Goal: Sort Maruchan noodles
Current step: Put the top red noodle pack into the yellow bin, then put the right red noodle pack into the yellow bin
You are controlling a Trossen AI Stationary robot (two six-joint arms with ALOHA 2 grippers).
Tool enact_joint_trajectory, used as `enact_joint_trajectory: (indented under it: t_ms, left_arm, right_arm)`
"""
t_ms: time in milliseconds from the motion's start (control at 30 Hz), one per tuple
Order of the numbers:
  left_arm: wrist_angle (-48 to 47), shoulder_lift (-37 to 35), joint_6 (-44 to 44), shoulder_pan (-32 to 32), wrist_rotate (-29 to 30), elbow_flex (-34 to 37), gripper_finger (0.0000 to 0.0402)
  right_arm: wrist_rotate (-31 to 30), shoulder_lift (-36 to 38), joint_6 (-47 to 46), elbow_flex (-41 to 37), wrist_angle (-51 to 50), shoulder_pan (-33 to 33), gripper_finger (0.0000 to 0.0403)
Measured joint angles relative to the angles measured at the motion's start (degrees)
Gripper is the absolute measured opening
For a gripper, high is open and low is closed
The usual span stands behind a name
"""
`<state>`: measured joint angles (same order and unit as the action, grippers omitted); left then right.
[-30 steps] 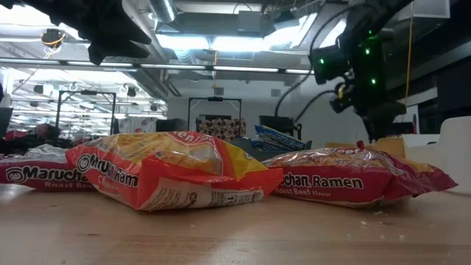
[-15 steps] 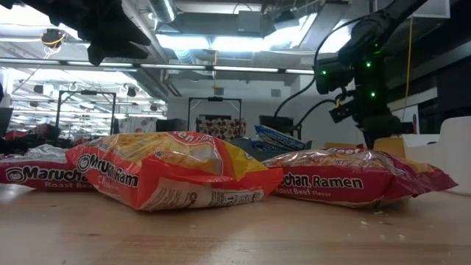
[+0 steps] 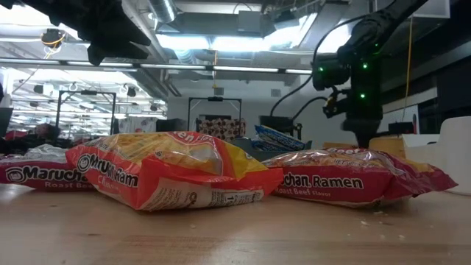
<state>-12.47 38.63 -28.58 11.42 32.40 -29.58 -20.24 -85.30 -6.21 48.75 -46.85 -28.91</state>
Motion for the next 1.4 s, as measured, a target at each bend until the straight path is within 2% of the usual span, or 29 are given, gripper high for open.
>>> enact_joint_trajectory:
  t_ms: [267, 467, 533, 633, 700, 867, 1133, 1233, 1400]
  left_arm:
    - [0.01, 0.00, -0.97, 0.01, 0.00, 0.00, 0.0170]
    - [0.01, 0.00, -1.34, 0.01, -0.02, 0.00, 0.0170]
    - [0.02, 0.00, -1.33, 0.00, -0.03, 0.00, 0.0170]
    - [0.02, 0.00, -1.33, 0.00, -0.02, 0.00, 0.0170]
    - [0.01, 0.00, -1.33, 0.00, -0.04, 0.00, 0.0170]
    - [0.02, 0.00, -1.33, 0.00, -0.07, 0.00, 0.0170]
    - [0.02, 0.00, -1.36, 0.00, -0.07, 0.00, 0.0170]
    - [0.02, 0.00, -1.38, 0.00, -0.09, 0.00, 0.0170]
    - [0.02, 0.00, -1.80, 0.00, -0.09, 0.00, 0.0170]
  right_arm:
    - [-3.12, 0.00, -5.49, 4.11, 1.05, 0.00, 0.0067]
    - [-4.14, 0.03, -1.03, 9.02, -8.96, 0.00, 0.0118]
    - [-6.41, 0.05, -0.79, 9.99, -13.13, 0.01, 0.0141]
    - [-12.86, 0.09, -1.17, 9.95, -18.29, 0.00, 0.0167]
    - [-15.19, 0.09, -1.98, 9.21, -19.27, 0.00, 0.0173]
    - [-14.68, -0.02, -2.46, 6.36, -18.07, 0.00, 0.0169]
    - [-10.21, -0.07, -4.46, 2.08, -17.20, 0.00, 0.0161]
    - [-4.97, -0.07, -5.28, 1.23, -16.70, 0.00, 0.0161]
    - [8.35, -0.09, -1.90, 0.94, -11.43, 0.00, 0.0161]
